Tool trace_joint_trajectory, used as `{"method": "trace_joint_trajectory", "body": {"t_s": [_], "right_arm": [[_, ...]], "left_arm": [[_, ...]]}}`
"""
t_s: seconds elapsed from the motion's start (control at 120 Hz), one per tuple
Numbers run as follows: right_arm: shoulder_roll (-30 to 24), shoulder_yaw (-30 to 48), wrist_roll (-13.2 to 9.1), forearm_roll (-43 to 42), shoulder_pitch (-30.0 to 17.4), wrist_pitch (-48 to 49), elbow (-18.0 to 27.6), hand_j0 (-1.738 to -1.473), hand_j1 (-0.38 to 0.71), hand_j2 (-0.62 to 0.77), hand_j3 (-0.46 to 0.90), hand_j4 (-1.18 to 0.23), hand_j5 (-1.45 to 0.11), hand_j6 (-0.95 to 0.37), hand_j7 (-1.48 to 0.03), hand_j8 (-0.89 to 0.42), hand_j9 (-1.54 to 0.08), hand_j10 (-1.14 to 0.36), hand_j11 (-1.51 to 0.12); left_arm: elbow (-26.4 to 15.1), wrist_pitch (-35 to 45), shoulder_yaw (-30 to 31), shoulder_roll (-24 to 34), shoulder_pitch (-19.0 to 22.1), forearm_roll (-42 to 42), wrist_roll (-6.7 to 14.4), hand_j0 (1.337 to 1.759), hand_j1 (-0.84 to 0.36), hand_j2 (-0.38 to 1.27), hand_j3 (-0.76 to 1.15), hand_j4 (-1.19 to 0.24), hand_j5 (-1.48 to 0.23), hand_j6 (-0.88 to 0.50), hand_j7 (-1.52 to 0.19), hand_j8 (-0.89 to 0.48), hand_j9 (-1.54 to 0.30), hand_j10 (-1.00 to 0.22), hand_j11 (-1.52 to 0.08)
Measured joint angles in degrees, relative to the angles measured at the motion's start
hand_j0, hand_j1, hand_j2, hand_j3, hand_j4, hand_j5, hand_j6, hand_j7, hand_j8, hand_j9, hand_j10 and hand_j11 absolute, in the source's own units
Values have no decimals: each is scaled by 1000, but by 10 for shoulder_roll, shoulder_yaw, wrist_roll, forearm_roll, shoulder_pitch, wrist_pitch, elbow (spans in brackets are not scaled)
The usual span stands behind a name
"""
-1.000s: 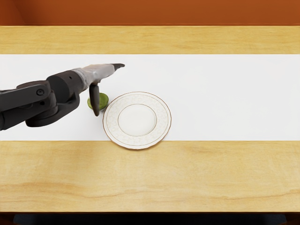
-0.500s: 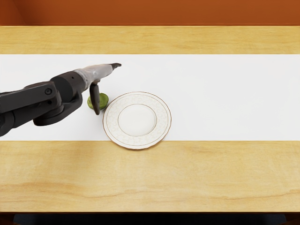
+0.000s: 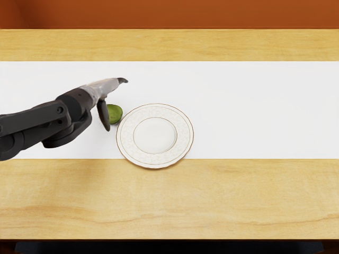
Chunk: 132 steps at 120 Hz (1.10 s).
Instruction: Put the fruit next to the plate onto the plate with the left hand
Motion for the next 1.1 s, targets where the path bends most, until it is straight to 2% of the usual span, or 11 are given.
{"method": "trace_joint_trajectory", "body": {"t_s": [0.25, 0.492, 1.1], "right_arm": [[0, 0, 0, 0, 0, 0, 0, -1658, -323, -4, 0, -22, -29, -22, -29, -22, -29, -22, -29], [0, 0, 0, 0, 0, 0, 0, -1658, -323, -4, 0, -22, -29, -22, -29, -22, -29, -22, -29], [0, 0, 0, 0, 0, 0, 0, -1658, -323, -4, 0, -22, -29, -22, -29, -22, -29, -22, -29]], "left_arm": [[1, 21, 13, -4, 3, 2, 0, 1658, 178, 31, 0, -147, -187, -149, -187, -148, -187, -147, -187], [6, 24, 15, -4, 20, 3, 0, 1658, 81, 48, 0, -229, -293, -230, -293, -230, -293, -228, -293], [12, 25, 15, -5, 25, 3, 0, 1658, -133, 84, 0, -406, -526, -407, -526, -392, -525, -406, -525]]}}
